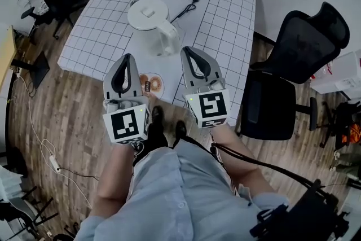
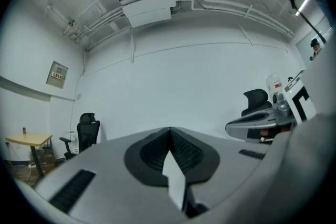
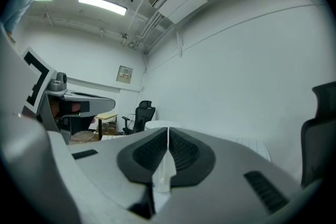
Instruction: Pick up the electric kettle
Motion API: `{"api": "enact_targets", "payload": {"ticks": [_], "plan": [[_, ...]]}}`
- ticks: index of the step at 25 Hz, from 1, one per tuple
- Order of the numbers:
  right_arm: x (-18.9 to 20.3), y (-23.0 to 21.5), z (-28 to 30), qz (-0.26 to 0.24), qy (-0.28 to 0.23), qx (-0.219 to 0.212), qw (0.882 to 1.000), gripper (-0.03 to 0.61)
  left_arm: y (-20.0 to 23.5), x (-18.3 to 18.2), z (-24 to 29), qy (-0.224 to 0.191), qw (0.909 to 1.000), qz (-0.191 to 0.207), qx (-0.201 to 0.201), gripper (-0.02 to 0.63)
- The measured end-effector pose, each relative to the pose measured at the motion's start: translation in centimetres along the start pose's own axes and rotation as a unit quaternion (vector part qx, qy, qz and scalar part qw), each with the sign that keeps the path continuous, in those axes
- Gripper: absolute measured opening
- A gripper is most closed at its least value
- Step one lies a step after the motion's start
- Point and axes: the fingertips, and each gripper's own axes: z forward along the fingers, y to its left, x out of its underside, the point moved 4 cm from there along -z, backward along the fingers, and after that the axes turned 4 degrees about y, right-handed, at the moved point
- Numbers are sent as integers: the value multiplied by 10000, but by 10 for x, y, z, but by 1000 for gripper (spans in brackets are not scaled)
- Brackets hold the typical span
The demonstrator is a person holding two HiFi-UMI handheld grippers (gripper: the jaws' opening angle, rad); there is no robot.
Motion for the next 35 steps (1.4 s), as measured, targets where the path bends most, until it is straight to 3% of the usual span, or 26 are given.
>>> {"api": "enact_targets", "payload": {"ticks": [7, 9, 10, 18, 31, 35], "plan": [[14, 4, 14, 65, 58, 268, 9996, 15, 20, 28, 17, 197, 9997, -125, 68, -2], [20, 10, 18, 54, 11, 314, 9995, 108, 25, 39, 21, 303, 9993, -178, 114, -2], [22, 12, 20, 46, -42, 333, 9994, 126, 26, 44, 24, 350, 9991, -197, 147, -2], [43, 11, 47, 70, 148, 777, 9968, 180, 34, 65, 47, 516, 9976, -260, 390, -2], [71, -16, 87, 105, 588, 1881, 9803, 195, 71, 103, 91, 960, 9936, -375, 468, -2], [75, -26, 101, 56, 764, 2018, 9764, 195, 77, 108, 101, 1023, 9927, -401, 493, -2]]}}
